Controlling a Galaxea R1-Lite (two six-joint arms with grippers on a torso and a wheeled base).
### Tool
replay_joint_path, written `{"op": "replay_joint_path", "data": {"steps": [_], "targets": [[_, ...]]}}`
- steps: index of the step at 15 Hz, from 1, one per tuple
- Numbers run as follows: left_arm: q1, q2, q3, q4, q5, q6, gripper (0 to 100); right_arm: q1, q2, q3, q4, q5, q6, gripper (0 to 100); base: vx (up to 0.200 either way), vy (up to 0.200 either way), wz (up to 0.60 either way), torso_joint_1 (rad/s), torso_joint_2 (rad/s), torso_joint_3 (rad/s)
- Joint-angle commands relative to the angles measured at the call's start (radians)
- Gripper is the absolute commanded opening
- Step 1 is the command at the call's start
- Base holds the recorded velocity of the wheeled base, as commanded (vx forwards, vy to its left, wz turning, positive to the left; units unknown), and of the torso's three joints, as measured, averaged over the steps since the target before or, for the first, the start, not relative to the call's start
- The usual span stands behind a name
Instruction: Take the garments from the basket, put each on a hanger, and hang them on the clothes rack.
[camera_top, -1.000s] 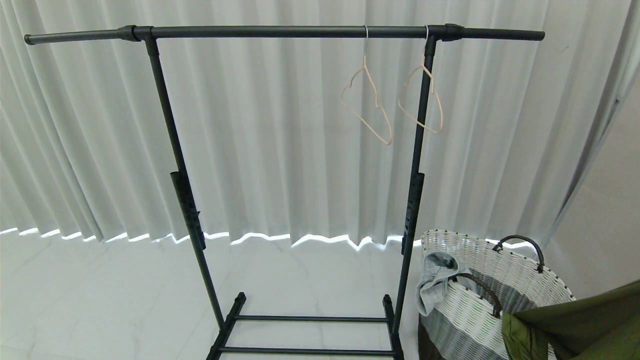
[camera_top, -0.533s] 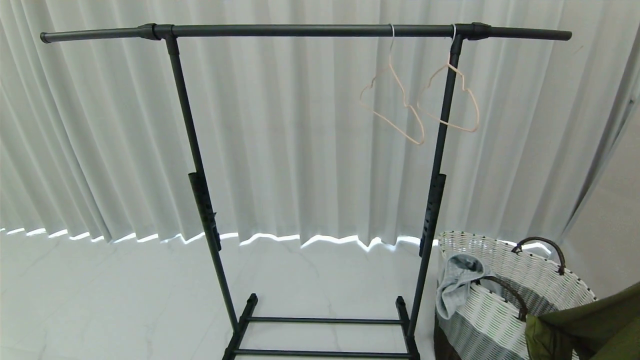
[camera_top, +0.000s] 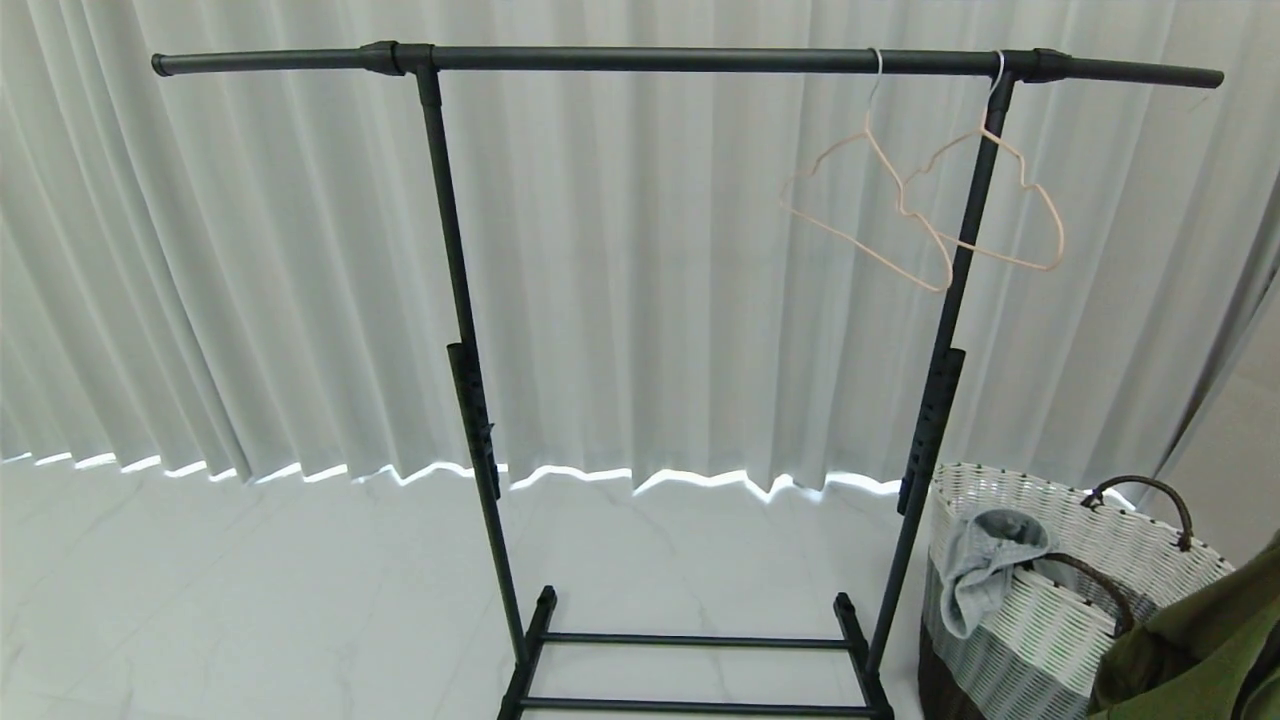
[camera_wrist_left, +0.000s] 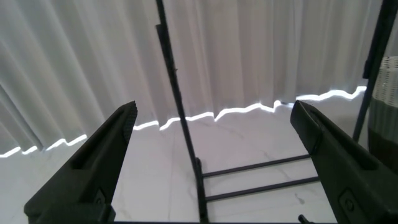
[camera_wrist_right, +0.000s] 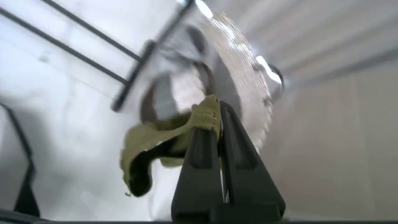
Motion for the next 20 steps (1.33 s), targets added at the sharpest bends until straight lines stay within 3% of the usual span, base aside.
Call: {"op": "replay_joint_path", "data": {"steps": [1, 6, 11, 14, 20], "targets": [[0.003, 0.000, 0.000, -0.001, 0.000, 0.005, 100, 0.088, 0.031, 0.000, -0.012, 0.002, 0.010, 0, 0.000, 0.000, 0.00, 0.000, 0.00, 0.000], [0.001, 0.000, -0.002, -0.001, -0.005, 0.117, 100, 0.189, 0.057, -0.010, -0.036, 0.008, 0.036, 0, 0.000, 0.000, 0.00, 0.000, 0.00, 0.000], [0.001, 0.000, -0.002, -0.001, -0.008, 0.123, 100, 0.192, 0.093, -0.079, -0.018, -0.007, 0.041, 0, 0.000, 0.000, 0.00, 0.000, 0.00, 0.000], [0.003, 0.000, 0.000, -0.001, -0.008, 0.123, 100, 0.191, 0.111, -0.072, -0.021, -0.030, 0.041, 0, 0.000, 0.000, 0.00, 0.000, 0.00, 0.000], [0.003, 0.000, 0.000, -0.007, -0.001, 0.117, 100, 0.244, 0.097, -0.056, -0.016, 0.000, 0.041, 0, 0.000, 0.000, 0.00, 0.000, 0.00, 0.000]]}}
